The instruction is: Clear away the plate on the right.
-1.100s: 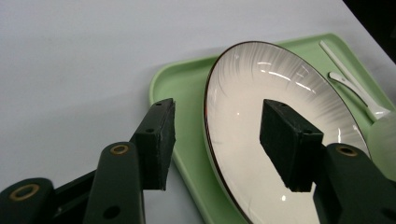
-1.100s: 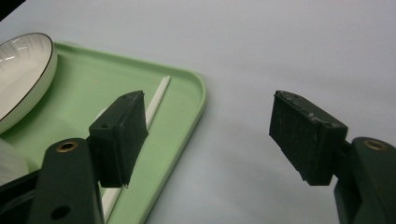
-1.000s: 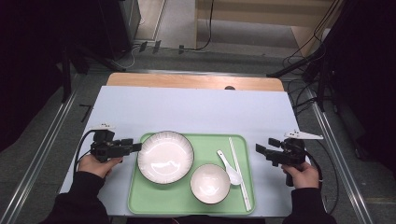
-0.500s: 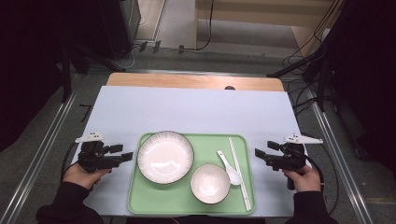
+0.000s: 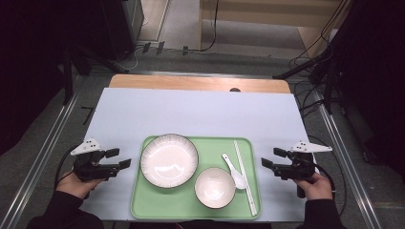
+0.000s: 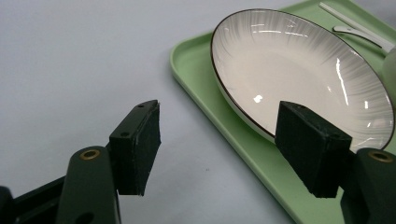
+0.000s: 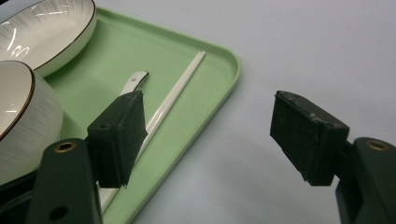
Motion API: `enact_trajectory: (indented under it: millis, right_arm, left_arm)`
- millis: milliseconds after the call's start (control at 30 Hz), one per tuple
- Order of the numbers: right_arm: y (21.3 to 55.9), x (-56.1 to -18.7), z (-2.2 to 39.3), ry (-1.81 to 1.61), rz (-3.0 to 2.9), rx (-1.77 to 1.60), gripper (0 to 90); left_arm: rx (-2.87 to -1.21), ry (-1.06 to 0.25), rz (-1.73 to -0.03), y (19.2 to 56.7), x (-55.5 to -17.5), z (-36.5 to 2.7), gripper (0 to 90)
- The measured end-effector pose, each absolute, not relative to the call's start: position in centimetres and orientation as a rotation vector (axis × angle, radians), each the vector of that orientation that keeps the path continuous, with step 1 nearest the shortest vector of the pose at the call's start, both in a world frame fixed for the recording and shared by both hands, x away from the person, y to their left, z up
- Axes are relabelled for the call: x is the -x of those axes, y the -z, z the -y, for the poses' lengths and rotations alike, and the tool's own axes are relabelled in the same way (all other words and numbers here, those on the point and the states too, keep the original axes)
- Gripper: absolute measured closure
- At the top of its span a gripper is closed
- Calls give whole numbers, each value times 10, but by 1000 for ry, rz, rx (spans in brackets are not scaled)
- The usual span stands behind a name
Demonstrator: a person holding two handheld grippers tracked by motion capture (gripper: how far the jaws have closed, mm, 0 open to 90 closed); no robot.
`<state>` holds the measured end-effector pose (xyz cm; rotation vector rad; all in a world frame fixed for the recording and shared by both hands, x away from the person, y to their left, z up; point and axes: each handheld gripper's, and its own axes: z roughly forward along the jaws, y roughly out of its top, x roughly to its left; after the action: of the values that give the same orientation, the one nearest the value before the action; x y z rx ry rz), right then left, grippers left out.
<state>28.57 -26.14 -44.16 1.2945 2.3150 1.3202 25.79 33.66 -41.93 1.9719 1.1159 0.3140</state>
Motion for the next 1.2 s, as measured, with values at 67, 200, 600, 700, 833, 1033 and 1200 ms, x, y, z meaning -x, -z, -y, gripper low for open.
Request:
enact_trajectory:
  millis: [67,200,600,700,833,1033,1200]
  right_arm:
    - [442,-285,263,-1323,-2319,-1290,277]
    - [442,-284,266,-1335,-2315,-1291,276]
    - [442,-284,265,-1348,-2321,-1283,275]
    - [442,-284,265,-1348,-2320,-1284,274]
    - [442,-284,265,-1349,-2321,-1279,274]
    - [443,-286,263,-1345,-2330,-1267,273]
    - [443,-286,263,-1341,-2335,-1270,272]
  left_arm:
    - [-1972,-343,-1114,420,-256,-339,314]
    - [-1963,-277,-1055,421,-255,-349,209]
    - [-1949,-331,-1099,423,-254,-356,227]
    - [-1958,-333,-1093,423,-254,-355,227]
    - [-1970,-332,-1094,424,-255,-354,228]
    - [-1965,-332,-1097,424,-255,-354,229]
    - [-1973,-331,-1093,424,-256,-354,230]
